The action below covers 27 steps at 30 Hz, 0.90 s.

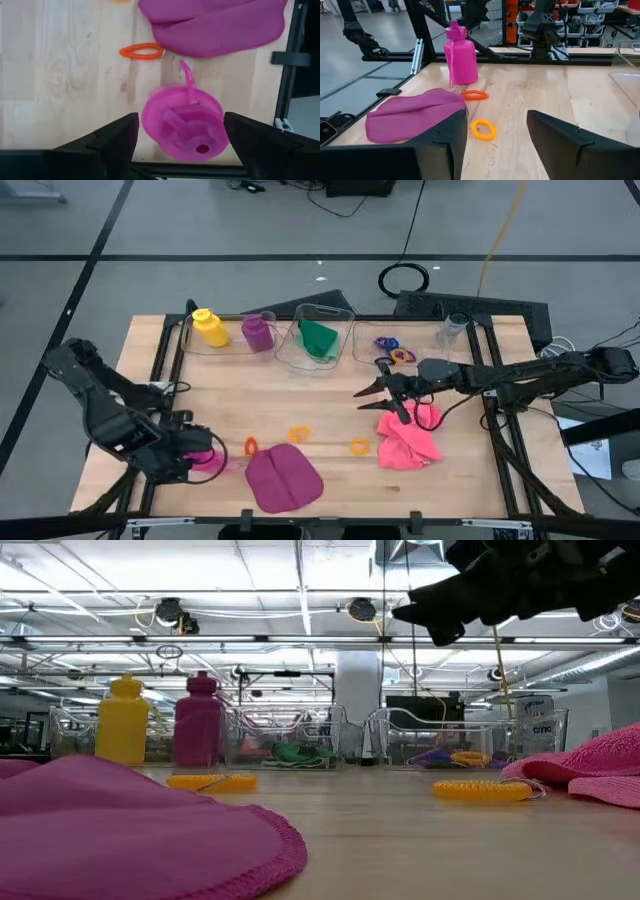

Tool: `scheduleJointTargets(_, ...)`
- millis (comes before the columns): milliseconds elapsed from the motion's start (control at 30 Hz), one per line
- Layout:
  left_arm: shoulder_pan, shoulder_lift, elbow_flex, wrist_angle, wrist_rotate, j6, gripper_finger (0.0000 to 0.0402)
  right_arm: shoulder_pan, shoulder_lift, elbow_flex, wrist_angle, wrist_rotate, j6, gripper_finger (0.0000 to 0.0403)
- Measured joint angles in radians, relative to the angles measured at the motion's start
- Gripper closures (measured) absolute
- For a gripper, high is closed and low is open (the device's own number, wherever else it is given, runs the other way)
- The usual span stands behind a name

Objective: Pick & Place Sports Items
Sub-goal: Put the pink water bottle into the left transparent bin

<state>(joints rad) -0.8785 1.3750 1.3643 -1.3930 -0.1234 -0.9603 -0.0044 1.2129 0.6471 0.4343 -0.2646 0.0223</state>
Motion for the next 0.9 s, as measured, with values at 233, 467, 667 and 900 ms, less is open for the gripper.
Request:
scheduleJointTargets(233,-0.024,0.000,0.000,0.000,0.043,-0.011,0.0153,0.000,0.000,0.000,0.000,0.000,0.000,0.0259)
scheduleJointTargets(467,-0.040,0.000,0.000,-0.001,0.040,-0.012,0.0154,0.000,0.000,0.000,0.001,0.000,0.000,0.0259)
scheduleJointTargets(667,-0.039,0.000,0.000,-0.001,0.036,-0.013,0.0182,0.000,0.000,0.000,0.001,0.000,0.000,0.0259)
scheduleJointTargets(900,-0.039,0.000,0.000,-0.001,0.036,-0.013,0.0244,0.000,0.000,0.000,0.001,0.000,0.000,0.0259)
